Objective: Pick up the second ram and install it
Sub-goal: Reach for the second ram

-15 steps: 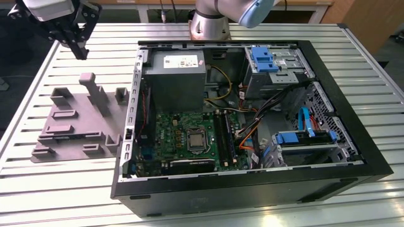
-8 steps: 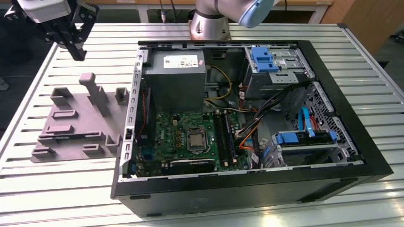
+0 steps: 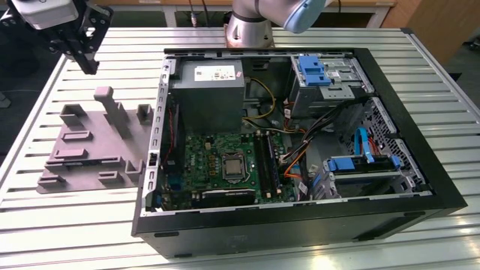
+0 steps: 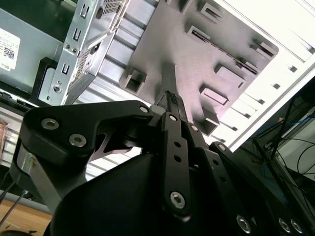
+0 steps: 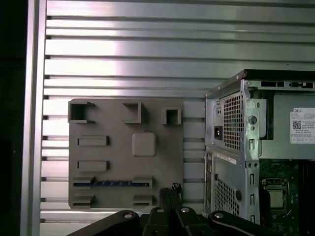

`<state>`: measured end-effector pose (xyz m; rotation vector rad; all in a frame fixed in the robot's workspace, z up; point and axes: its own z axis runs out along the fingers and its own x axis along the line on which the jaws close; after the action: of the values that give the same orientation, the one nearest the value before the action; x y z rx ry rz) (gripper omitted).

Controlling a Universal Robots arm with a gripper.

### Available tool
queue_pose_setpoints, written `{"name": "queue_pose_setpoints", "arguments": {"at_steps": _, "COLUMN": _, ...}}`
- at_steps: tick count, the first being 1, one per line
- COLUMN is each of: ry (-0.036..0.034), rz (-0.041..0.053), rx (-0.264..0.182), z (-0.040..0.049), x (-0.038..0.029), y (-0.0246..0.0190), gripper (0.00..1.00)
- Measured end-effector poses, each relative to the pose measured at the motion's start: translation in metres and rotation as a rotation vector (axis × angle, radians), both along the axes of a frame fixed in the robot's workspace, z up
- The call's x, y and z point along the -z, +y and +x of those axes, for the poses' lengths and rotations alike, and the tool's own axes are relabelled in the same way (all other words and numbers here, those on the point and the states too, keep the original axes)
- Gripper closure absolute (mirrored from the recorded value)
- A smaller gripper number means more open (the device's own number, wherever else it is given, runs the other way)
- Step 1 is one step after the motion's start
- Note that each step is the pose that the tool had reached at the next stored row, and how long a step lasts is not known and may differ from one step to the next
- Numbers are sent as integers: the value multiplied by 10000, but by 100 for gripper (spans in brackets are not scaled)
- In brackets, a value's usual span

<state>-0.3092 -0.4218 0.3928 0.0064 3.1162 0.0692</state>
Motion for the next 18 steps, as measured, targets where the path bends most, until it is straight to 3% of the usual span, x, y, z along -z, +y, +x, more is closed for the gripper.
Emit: {"name": "queue_pose_setpoints", "arguments": {"at_steps": 18, "ry": 0, "rz": 0, "rx": -64, "z": -118, "x": 0, "y": -72, "gripper": 89}}
